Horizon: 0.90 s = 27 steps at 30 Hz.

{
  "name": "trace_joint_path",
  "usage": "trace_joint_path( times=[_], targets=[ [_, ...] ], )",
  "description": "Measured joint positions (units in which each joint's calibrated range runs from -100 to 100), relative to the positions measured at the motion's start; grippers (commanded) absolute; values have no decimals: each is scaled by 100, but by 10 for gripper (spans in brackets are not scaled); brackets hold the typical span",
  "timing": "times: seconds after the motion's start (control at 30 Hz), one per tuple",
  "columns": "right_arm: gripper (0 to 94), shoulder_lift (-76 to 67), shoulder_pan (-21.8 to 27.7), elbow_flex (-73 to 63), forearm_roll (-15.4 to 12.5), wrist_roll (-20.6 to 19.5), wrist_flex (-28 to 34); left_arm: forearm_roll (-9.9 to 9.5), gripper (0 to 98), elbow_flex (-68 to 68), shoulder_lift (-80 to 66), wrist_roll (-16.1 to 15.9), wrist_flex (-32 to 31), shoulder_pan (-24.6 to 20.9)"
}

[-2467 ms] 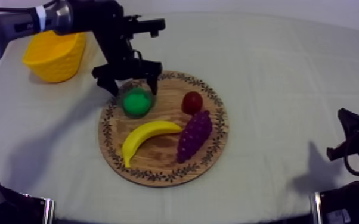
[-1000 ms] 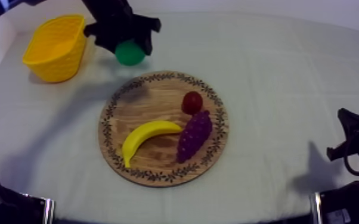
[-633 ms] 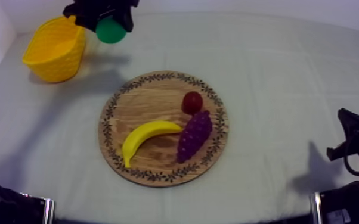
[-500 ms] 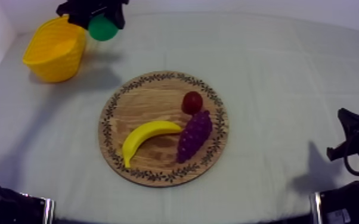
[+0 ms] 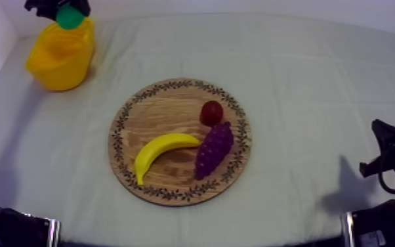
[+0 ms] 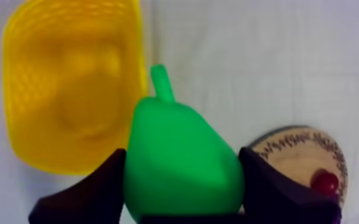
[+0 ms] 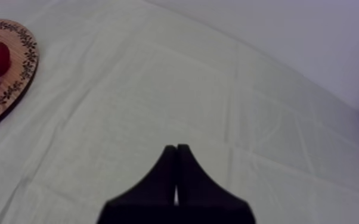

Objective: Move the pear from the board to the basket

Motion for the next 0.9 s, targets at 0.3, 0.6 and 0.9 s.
trace_joint_path(
  times=[0.3,0.6,0.9],
  targets=[
    [4,0,0,0,0,0,0,-169,497,-495,208,-223,10,-508],
    [4,0,0,0,0,0,0,-169,497,-532,248,-292,12,-703],
    [4,0,0,0,0,-3,0,-120,507,-551,576,-309,-51,-742]
  ],
)
